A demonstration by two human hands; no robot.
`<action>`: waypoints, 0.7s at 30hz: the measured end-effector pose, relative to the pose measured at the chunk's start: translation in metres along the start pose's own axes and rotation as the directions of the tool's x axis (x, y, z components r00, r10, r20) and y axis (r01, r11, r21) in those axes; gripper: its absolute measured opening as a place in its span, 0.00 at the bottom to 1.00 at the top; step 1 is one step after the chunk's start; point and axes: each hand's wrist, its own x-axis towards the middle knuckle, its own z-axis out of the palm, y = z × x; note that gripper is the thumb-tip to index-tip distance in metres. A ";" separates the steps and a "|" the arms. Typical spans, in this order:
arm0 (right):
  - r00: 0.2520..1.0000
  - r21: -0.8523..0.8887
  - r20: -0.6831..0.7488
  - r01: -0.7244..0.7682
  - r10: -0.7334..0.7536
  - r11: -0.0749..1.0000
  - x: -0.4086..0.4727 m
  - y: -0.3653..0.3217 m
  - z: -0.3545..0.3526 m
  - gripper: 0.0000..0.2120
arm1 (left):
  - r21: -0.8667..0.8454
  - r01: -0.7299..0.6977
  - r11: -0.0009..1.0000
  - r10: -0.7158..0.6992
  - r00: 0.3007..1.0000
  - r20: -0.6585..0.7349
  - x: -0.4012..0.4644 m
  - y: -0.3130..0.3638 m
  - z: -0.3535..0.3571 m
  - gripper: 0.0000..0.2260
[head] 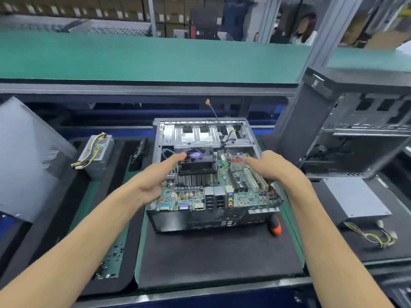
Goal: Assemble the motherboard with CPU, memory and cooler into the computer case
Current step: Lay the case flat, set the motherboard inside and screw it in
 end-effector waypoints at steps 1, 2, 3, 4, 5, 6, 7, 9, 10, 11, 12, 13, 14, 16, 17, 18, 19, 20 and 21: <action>1.000 -0.012 0.011 0.010 -0.010 1.000 0.005 0.010 -0.005 0.26 | 0.011 0.010 1.000 -0.010 1.000 -0.002 0.005 0.001 0.010 0.54; 1.000 -0.018 0.019 0.023 -0.023 1.000 0.009 0.018 -0.010 0.25 | 0.014 0.024 1.000 -0.024 1.000 -0.010 0.011 0.000 0.017 0.54; 0.999 -0.017 0.031 0.032 -0.031 0.999 0.014 0.024 -0.014 0.25 | 0.019 0.042 0.999 -0.041 0.999 -0.021 0.017 -0.001 0.024 0.54; 0.998 -0.028 0.049 0.042 -0.040 0.999 0.017 0.029 -0.018 0.24 | 0.023 0.066 0.998 -0.065 0.997 -0.036 0.023 -0.003 0.030 0.53; 0.996 -0.042 0.072 0.050 -0.047 0.998 0.021 0.034 -0.020 0.22 | 0.023 0.093 0.995 -0.092 0.994 -0.055 0.027 -0.004 0.036 0.51; 0.995 -0.055 0.088 0.060 -0.055 0.997 0.025 0.036 -0.022 0.20 | 0.025 0.124 0.992 -0.122 0.990 -0.075 0.030 -0.005 0.040 0.47; 0.992 -0.056 0.109 0.063 -0.056 0.996 0.028 0.038 -0.022 0.19 | 0.032 0.162 0.986 -0.158 0.983 -0.097 0.032 -0.006 0.042 0.39; 0.989 -0.052 0.137 0.070 -0.063 0.996 0.035 0.041 -0.021 0.24 | 0.022 0.185 0.982 -0.181 0.974 -0.137 0.037 -0.007 0.043 0.23; 0.986 -0.062 0.151 0.077 -0.067 0.995 0.038 0.042 -0.019 0.25 | -0.002 0.199 0.980 -0.197 0.969 -0.151 0.041 -0.010 0.044 0.20; 0.983 -0.072 0.171 0.086 -0.073 0.994 0.042 0.043 -0.017 0.23 | -0.025 0.212 0.977 -0.213 0.964 -0.160 0.045 -0.012 0.044 0.21; 0.978 -0.086 0.192 0.097 -0.079 0.992 0.045 0.043 -0.013 0.20 | -0.039 0.223 0.974 -0.226 0.960 -0.165 0.048 -0.015 0.043 0.23; 0.974 -0.100 0.209 0.104 -0.082 0.989 0.047 0.042 -0.010 0.18 | -0.046 0.238 0.970 -0.242 0.955 -0.171 0.050 -0.017 0.044 0.25; 0.971 -0.103 0.221 0.117 -0.092 0.988 0.049 0.041 -0.007 0.16 | -0.055 0.255 0.965 -0.261 0.948 -0.180 0.052 -0.018 0.044 0.26; 0.961 -0.087 0.256 0.132 -0.106 0.987 0.051 0.037 -0.002 0.17 | -0.064 0.286 0.956 -0.293 0.937 -0.189 0.056 -0.017 0.042 0.26; 0.954 -0.070 0.283 0.126 -0.102 0.990 0.050 0.033 0.000 0.20 | -0.058 0.300 0.952 -0.305 0.934 -0.186 0.058 -0.016 0.041 0.25; 0.944 -0.057 0.319 0.113 -0.089 0.992 0.049 0.029 0.002 0.22 | -0.042 0.315 0.948 -0.317 0.932 -0.175 0.062 -0.015 0.039 0.23; 0.933 -0.053 0.354 0.091 -0.067 0.994 0.047 0.027 0.006 0.22 | -0.020 0.330 0.944 -0.328 0.930 -0.164 0.065 -0.015 0.037 0.22; 0.925 -0.068 0.375 0.096 -0.064 0.993 0.045 0.024 0.009 0.22 | -0.003 0.344 0.939 -0.340 0.928 -0.152 0.068 -0.015 0.037 0.23; 0.921 -0.071 0.385 0.098 -0.063 0.993 0.045 0.023 0.011 0.21 | 0.000 0.351 0.936 -0.347 0.927 -0.144 0.071 -0.015 0.035 0.24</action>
